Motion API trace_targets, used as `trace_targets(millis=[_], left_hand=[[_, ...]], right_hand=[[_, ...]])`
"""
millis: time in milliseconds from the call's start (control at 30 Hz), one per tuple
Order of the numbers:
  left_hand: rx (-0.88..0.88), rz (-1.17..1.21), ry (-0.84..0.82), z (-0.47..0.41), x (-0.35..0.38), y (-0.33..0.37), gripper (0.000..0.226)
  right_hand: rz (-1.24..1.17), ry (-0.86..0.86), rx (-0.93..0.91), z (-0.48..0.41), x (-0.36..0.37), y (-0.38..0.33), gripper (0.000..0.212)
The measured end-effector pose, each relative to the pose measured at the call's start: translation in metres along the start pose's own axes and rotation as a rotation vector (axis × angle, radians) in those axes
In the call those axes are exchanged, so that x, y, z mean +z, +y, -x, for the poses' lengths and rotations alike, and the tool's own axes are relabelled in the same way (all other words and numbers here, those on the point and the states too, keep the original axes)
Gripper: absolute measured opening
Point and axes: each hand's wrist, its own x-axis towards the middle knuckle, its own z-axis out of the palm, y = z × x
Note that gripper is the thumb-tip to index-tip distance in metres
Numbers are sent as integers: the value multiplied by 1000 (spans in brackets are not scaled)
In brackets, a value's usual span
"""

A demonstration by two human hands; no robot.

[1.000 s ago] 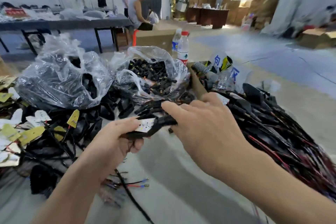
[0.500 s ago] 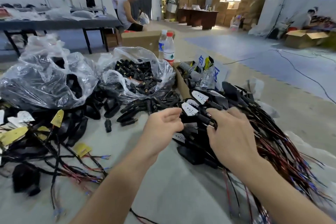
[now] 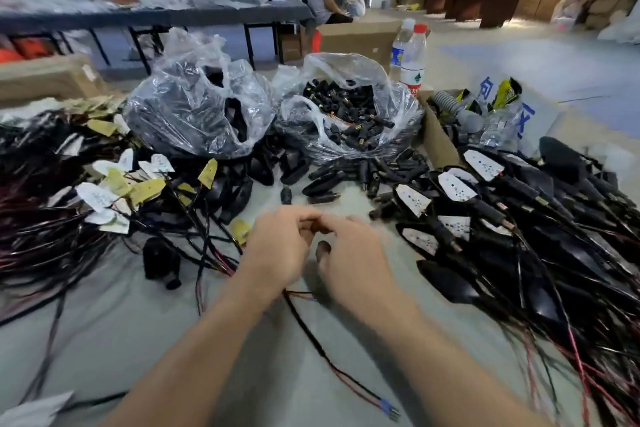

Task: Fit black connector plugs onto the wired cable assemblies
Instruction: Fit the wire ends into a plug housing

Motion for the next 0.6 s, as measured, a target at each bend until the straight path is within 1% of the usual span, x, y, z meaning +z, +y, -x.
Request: trace_targets(millis=[67, 100, 167, 233, 300, 367, 433, 500, 567, 600], left_hand=[[-35, -64, 94, 5, -12, -19, 29], [-57, -122, 171, 7, -17, -28, 24], [-103, -229, 334, 11, -27, -43, 26], [-184, -305, 422, 13, -37, -56, 35], [-278, -349, 449, 16, -47, -70, 44], [-331, -363, 425, 18, -56, -82, 46], [-335, -383, 381, 19, -59, -89, 45], [-330, -432, 382, 19, -59, -91, 48], [-340, -561, 412, 16, -57, -92, 55], [-334, -629, 446, 14, -56, -92, 55]], right_hand=[[-46, -43, 4, -7, 20, -8, 40], [-70, -66, 16, -11, 29, -12, 36], [-107, -104, 23, -20, 44, -18, 29], [-110, -133, -10, -29, 53, -27, 26], [-105, -157, -69, -38, 57, -36, 26], [-18, -188, -155, -44, 61, -44, 27], [103, -225, -196, -47, 65, -51, 28], [174, -216, -215, -47, 66, -56, 24], [218, -207, -236, -45, 66, -57, 15], [224, -214, -236, -43, 64, -57, 14]])
